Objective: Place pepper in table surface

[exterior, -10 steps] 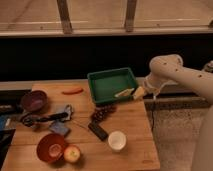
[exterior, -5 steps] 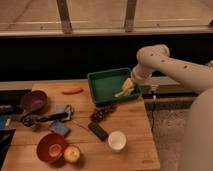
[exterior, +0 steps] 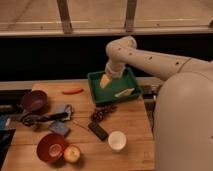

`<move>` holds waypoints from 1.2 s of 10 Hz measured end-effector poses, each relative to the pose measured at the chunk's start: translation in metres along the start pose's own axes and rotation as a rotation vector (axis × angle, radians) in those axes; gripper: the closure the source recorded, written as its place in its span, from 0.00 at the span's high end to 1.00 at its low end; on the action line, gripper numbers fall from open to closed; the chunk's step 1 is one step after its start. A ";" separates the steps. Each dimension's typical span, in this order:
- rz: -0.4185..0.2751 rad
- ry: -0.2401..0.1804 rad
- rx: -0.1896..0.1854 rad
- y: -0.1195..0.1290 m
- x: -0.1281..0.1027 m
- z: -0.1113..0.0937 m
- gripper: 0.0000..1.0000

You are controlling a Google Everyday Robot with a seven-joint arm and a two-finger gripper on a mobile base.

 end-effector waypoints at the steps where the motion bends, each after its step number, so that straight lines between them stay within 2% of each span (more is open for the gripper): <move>1: -0.001 0.002 0.004 -0.002 0.001 0.000 0.70; 6: 0.002 0.000 0.004 -0.003 0.002 0.000 0.70; 8: -0.021 -0.029 0.006 -0.007 -0.005 -0.004 0.70; 10: -0.080 -0.082 0.002 -0.018 -0.039 -0.012 0.70; 12: -0.163 -0.127 -0.024 -0.018 -0.089 -0.015 0.70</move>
